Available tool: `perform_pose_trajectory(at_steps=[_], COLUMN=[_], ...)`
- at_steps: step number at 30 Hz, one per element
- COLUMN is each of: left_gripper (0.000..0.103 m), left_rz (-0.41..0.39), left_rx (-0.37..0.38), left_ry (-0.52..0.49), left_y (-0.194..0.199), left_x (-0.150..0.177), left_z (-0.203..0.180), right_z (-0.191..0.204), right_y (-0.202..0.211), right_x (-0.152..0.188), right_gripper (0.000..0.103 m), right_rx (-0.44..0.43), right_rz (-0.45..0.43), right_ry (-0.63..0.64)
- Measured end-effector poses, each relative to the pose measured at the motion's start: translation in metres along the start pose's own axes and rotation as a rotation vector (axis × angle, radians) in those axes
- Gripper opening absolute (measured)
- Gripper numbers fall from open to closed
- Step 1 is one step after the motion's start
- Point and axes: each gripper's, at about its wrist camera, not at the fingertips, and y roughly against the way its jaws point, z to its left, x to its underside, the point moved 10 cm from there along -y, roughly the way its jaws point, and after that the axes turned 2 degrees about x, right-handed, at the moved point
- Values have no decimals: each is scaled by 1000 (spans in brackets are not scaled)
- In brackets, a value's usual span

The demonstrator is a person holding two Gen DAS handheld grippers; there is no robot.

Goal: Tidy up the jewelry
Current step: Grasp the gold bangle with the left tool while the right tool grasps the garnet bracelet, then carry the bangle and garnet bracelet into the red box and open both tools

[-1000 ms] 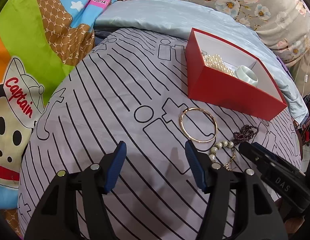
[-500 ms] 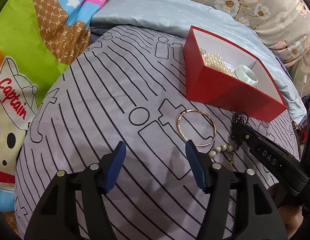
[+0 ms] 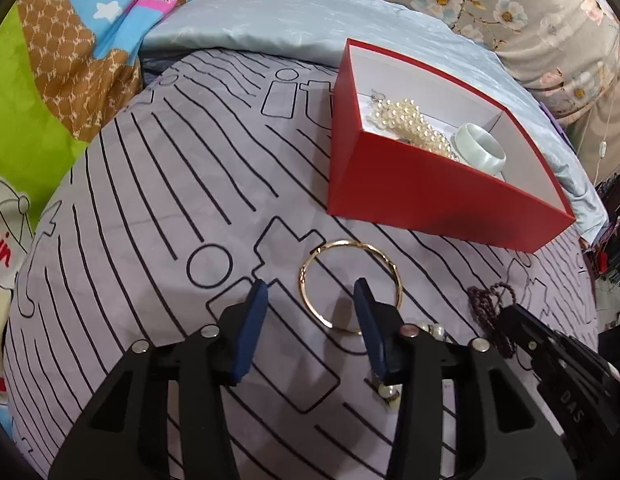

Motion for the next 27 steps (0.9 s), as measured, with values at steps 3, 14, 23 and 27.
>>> perform_pose_trajectory(at_steps=[3,14,23,27], left_gripper=[23,2,2,2], left_rz=[-10,-21,-108,-163], left_rx=[-9,83,133,140], left_ry=[-28,-64,-111,-130], left_y=[-3,18,72,96], left_x=[-1,0,-12,-31], left_z=[-3,-20,-36,-46], right_z=[1,-1,-8,-6], right_y=[2,28,67,84], right_x=[0,1,-18,-39], right_gripper=[3,3,3,3], right_rx=[5,-16,-19,-33], right_rz=[-6,-40,-117,-164], right_ry=[11,-4,-9,12])
